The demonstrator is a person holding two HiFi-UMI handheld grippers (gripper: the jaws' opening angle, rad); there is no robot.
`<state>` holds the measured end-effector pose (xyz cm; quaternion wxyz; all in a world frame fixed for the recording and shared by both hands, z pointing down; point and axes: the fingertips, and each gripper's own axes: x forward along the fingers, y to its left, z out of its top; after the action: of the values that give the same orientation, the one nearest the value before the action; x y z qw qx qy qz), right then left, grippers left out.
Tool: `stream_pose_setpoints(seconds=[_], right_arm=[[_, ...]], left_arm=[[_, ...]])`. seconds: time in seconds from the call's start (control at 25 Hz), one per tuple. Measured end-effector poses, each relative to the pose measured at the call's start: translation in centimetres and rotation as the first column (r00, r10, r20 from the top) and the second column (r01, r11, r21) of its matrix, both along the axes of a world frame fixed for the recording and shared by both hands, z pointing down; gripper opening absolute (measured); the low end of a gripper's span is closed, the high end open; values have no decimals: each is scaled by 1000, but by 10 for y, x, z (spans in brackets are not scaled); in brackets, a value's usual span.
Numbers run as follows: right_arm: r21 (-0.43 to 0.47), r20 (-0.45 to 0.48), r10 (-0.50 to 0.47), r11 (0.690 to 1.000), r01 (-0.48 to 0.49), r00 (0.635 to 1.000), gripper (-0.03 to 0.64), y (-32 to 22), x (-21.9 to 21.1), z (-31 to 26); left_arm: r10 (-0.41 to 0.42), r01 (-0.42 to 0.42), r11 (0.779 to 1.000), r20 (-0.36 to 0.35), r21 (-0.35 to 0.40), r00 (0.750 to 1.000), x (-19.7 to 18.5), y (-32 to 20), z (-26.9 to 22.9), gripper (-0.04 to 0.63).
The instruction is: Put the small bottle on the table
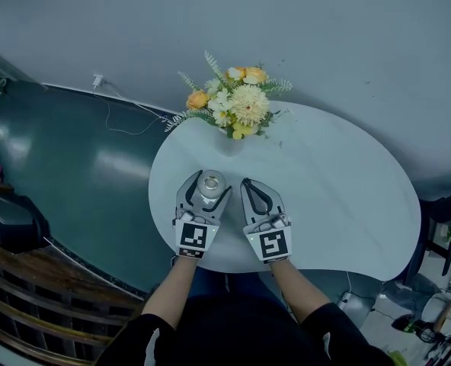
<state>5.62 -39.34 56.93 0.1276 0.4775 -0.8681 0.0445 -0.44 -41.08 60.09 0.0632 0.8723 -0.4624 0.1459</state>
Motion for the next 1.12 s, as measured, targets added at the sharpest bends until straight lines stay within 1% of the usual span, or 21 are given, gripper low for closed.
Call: stream_pose_setpoints(seconds=[0.12,0.16,0.28,0.4,0.56,0.76,1.12], right_arm=[[68,-3,-26,997,26,1000,23,-4,-3,7],[71,-4,-28,997,29,1000,23,-5,-3,9],[44,-6,-24,999,25,1000,23,-4,-3,19],[-3,-8,-16,1000,16,1000,23,-4,-3,27],[19,-11,-28,999,28,1000,23,-8,-5,31],[8,-11,-36,999,36,999,23,-6,-7,35],[-1,-12,-38,999,38,999,23,-2,-10,37]], left_arm=[[-3,3,1000,9,-24,1000,-1,-1,14,333],[-4,4,999,13,-32,1000,-1,-1,18,333],[-8,10,998,20,-58,1000,-1,-1,31,333],[-9,11,997,26,-78,1000,-1,-1,41,333],[-5,8,995,37,-97,999,0,-2,50,333],[9,-2,994,59,-113,998,4,-3,58,333],[20,-2,986,101,-169,995,4,1,75,333]])
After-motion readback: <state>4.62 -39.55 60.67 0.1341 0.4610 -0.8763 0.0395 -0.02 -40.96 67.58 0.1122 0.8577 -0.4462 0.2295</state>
